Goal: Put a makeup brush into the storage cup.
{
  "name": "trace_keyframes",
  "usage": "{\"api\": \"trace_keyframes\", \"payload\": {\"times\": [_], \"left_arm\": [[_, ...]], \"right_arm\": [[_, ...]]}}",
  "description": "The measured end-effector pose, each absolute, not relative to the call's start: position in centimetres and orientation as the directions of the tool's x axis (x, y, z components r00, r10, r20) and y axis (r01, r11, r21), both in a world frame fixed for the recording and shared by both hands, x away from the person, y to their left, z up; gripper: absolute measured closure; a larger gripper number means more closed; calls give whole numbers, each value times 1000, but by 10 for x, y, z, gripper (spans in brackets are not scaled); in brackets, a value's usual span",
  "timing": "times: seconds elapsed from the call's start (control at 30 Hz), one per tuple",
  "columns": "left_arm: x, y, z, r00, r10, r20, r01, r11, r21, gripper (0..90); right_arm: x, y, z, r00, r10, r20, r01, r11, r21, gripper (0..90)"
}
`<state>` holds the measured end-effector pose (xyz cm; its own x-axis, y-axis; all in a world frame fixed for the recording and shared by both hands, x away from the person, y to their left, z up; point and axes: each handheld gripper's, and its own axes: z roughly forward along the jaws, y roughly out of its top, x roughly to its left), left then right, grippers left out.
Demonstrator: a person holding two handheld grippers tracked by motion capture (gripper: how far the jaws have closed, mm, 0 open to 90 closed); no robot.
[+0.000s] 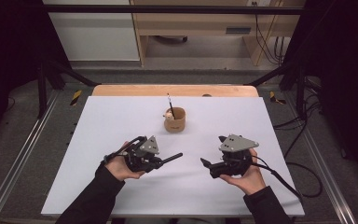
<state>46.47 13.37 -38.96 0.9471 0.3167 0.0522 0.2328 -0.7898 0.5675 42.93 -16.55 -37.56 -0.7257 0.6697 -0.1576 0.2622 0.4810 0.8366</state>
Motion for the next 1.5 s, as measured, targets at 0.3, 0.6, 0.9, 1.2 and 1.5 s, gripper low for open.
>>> {"api": "trace_keyframes", "payload": {"times": [0.3, 0.6, 0.9, 1.2, 1.5], "left_arm": [[464, 128, -389, 953, 299, 52, 221, -802, 555, 786], [464, 123, -387, 962, 270, 43, 204, -812, 547, 786], [466, 118, -387, 966, 258, 35, 200, -821, 535, 786], [466, 113, -384, 972, 232, 34, 181, -836, 518, 786], [467, 107, -384, 979, 205, 8, 171, -838, 518, 786]], "right_arm": [[427, -150, -371, -758, 615, -219, 235, 571, 786, 87], [426, -138, -368, -778, 563, -279, 199, 643, 740, 101], [424, -130, -369, -793, 519, -319, 173, 694, 699, 109], [419, -122, -369, -805, 467, -365, 130, 740, 660, 126], [414, -113, -369, -824, 391, -411, 71, 790, 609, 170]]}}
